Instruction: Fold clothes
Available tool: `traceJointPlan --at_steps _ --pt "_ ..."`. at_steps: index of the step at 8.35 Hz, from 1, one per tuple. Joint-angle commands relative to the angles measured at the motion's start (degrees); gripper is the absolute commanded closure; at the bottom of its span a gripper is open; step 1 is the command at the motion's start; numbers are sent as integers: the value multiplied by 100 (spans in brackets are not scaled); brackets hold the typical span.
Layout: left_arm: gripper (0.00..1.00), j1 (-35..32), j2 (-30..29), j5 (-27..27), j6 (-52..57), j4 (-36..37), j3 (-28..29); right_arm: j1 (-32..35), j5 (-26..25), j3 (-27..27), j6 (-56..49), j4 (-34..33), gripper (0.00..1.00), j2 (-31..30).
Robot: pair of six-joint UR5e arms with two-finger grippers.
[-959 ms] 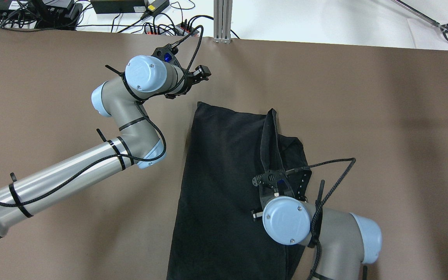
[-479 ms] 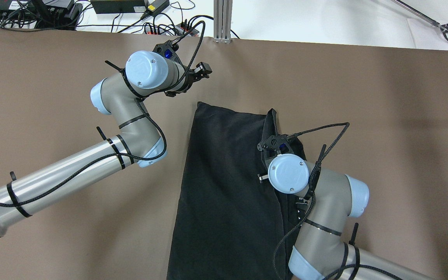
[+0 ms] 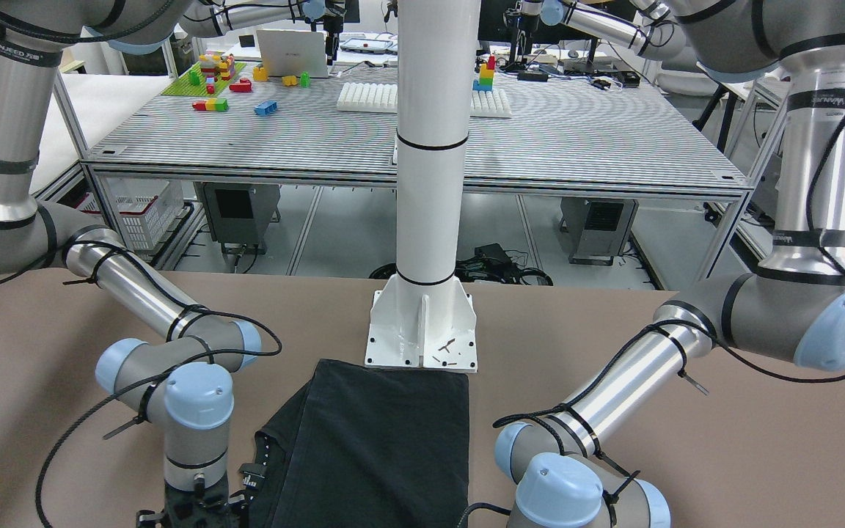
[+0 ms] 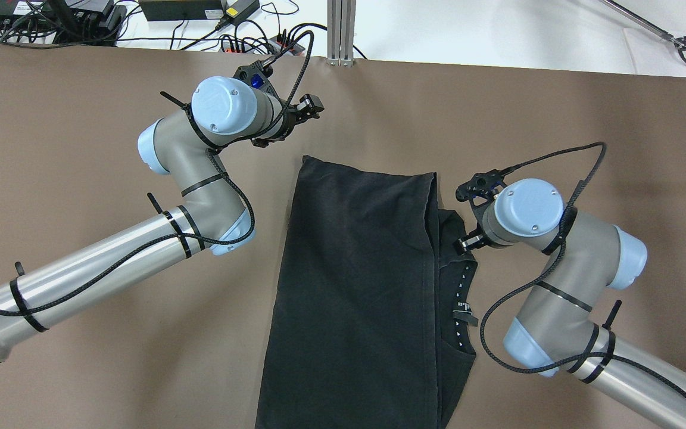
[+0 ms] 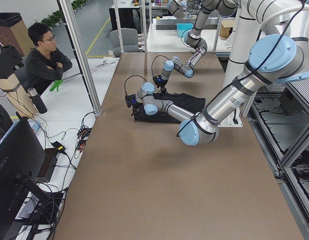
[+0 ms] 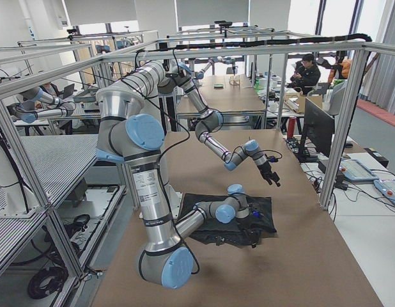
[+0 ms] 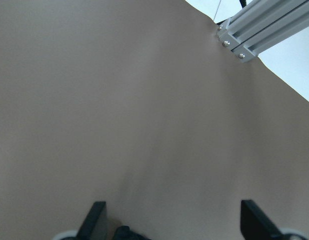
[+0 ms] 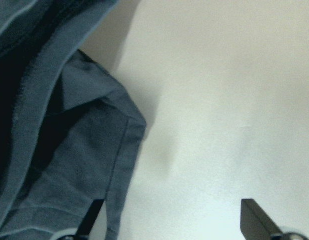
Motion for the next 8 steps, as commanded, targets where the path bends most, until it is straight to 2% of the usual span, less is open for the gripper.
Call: traceJointPlan --at_steps 1,2,3,4,5,6,7,8 --pt "6 2 -10 -2 15 2 6 309 474 71 -364 -4 6 -49" --pt "6 -7 -10 -10 15 11 -3 300 474 97 1 5 6 4" --pt "6 -7 -19 -2 15 11 -3 222 500 262 953 13 6 5" --pt "6 -7 -10 -10 15 11 -12 -31 483 629 2190 13 6 -30" --pt "6 -7 -10 -11 15 11 -3 -478 274 946 4334 13 6 -91" --pt "6 -7 -19 -11 15 11 -3 -987 -363 1150 6296 5 7 -109" --pt "6 -7 -19 -11 15 11 -3 -1697 -1083 1535 7507 -65 9 -405" --pt "6 -16 -10 -2 15 11 -3 -2383 -1473 2000 8346 -483 12 -617"
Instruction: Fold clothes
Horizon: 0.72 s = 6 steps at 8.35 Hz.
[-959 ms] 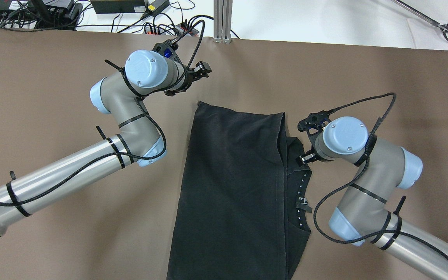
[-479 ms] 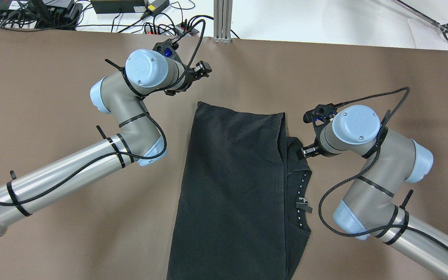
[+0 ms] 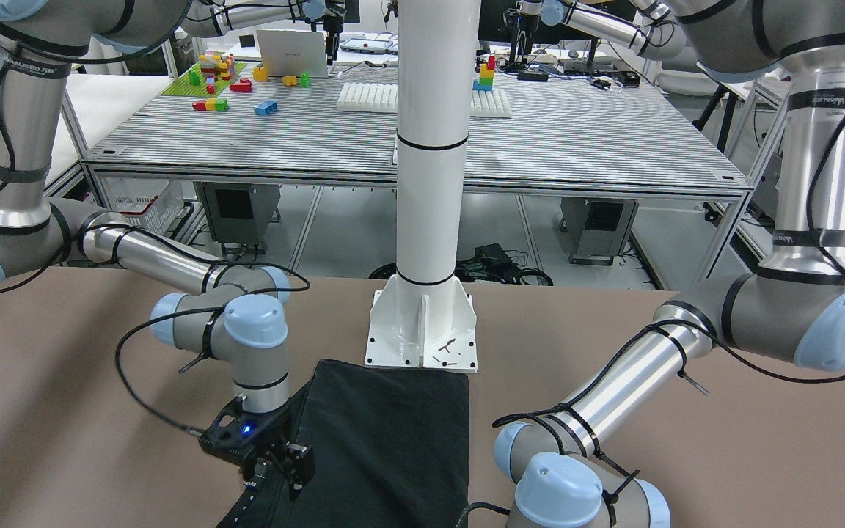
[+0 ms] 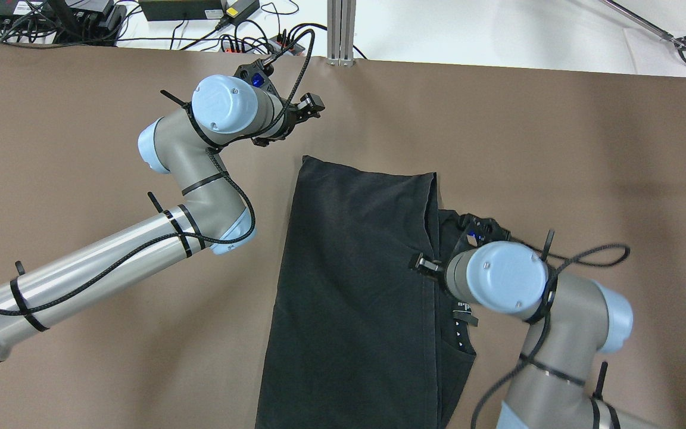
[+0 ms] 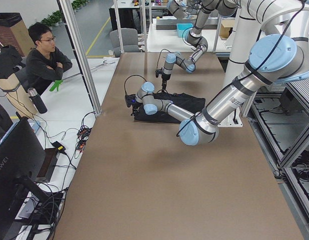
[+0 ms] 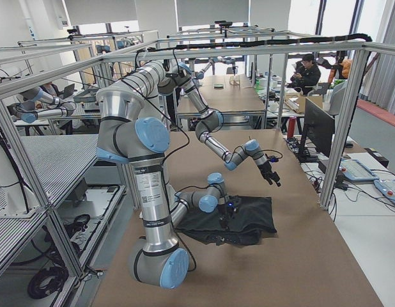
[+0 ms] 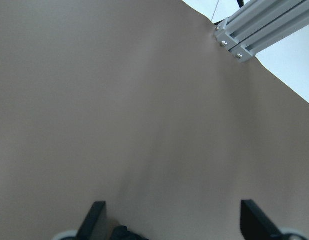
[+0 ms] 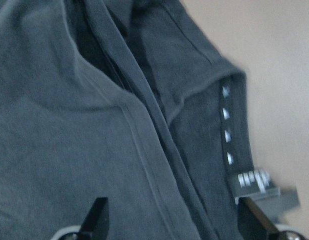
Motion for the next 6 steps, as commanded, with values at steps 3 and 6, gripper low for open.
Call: traceJointPlan --at_steps 3,6 --pt "6 -26 15 35 0 35 1 -2405 -1205 1254 4251 -1397 28 -393" --pt "6 -26 32 61 -9 35 -8 -2969 -1716 1184 4720 -1397 30 -411"
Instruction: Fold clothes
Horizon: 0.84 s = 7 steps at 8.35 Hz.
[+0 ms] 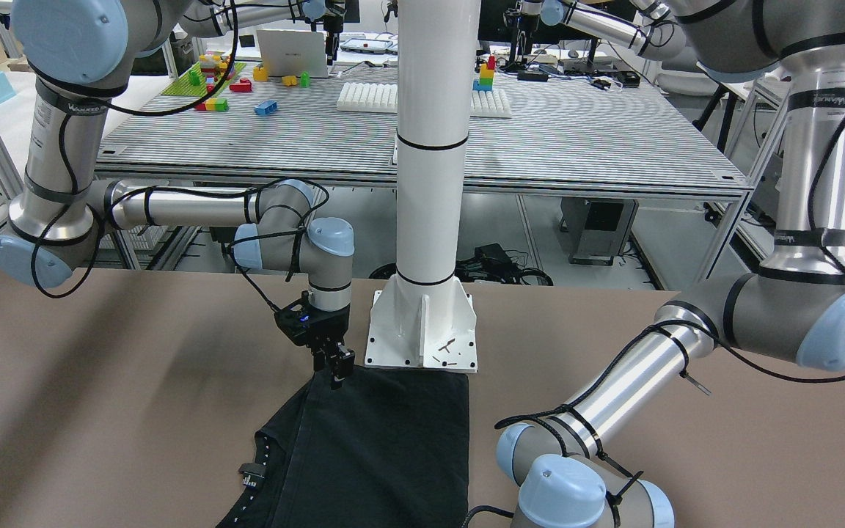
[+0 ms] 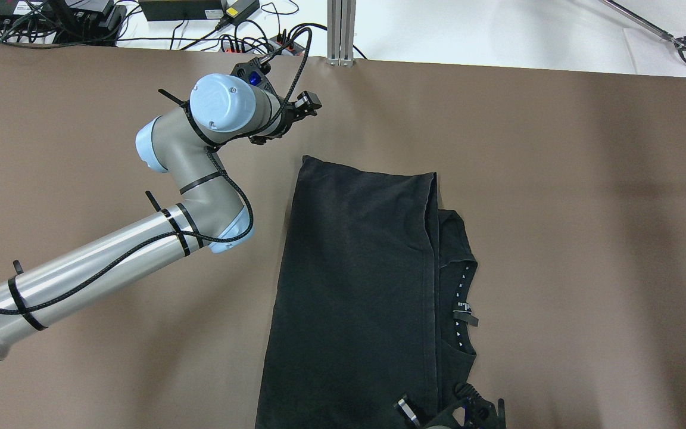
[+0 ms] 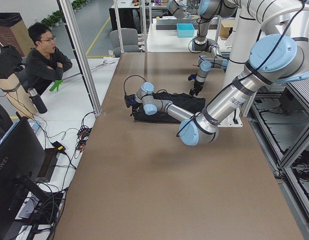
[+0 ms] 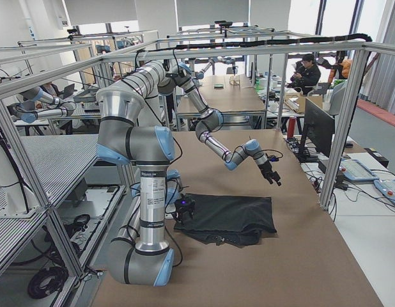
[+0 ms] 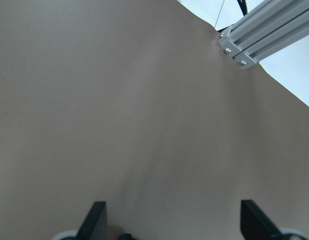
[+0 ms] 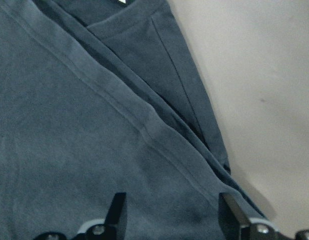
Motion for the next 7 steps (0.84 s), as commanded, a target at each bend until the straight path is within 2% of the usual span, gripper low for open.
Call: traceJointPlan --at_steps 1,7 --pt "6 0 13 22 -17 1 -14 -387 -228 -88 445 -21 31 -4" --pt "6 0 4 58 -17 1 -14 -396 -334 -360 473 14 34 13"
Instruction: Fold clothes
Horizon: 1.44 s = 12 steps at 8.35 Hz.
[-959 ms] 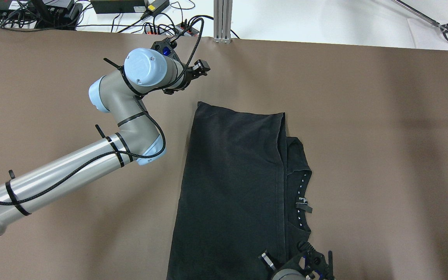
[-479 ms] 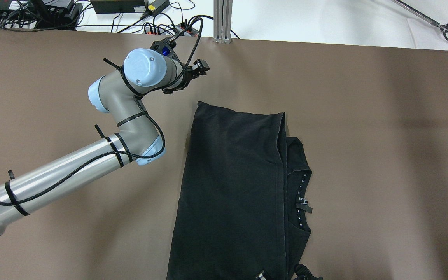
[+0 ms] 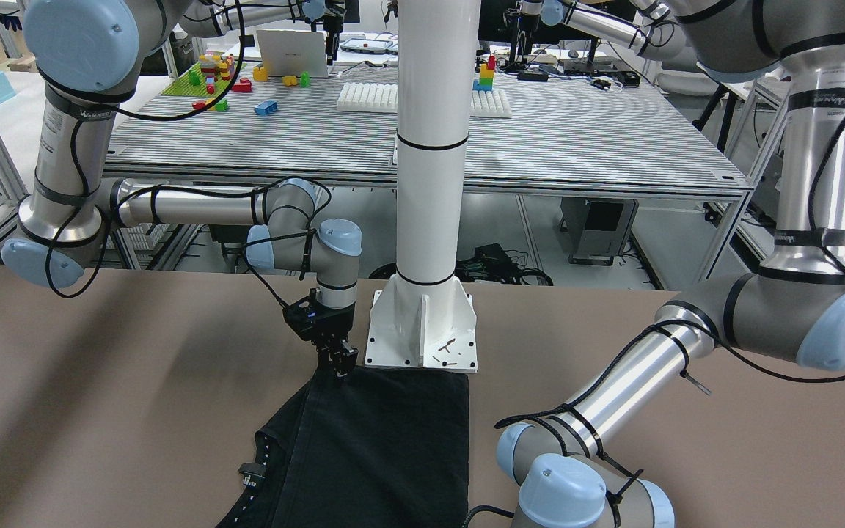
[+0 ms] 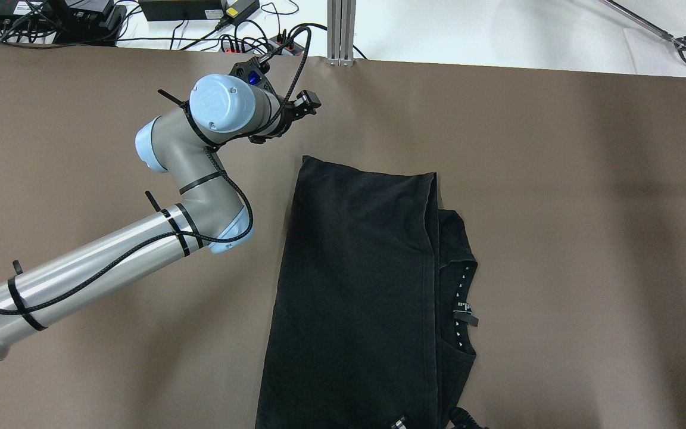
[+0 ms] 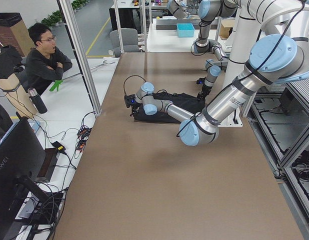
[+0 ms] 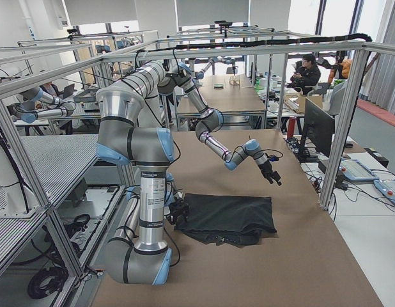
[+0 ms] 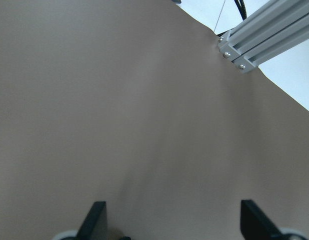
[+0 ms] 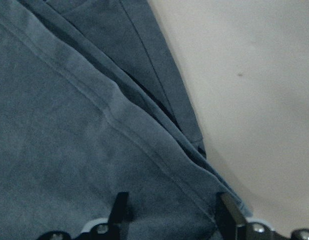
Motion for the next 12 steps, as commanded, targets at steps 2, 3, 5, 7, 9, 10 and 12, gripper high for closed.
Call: traceJointPlan --at_steps 2,3,5,7,9,10,12 --pt "6 0 -3 18 6 0 0 -2 4 -110 3 9 39 -6" --pt "6 9 -3 97 6 0 0 -2 4 -110 11 9 50 12" --pt "6 17 15 124 -3 0 -9 7 -13 -92 3 9 100 -14" --pt "6 17 6 124 -3 0 -18 77 13 274 -6 -52 100 3" --pt "6 26 93 124 -11 9 -166 86 4 356 -6 -44 100 3" --pt "6 35 164 115 -12 192 -385 147 13 408 -6 -44 100 3" --pt "6 331 1134 106 -351 501 -1785 227 39 479 -24 -52 100 3"
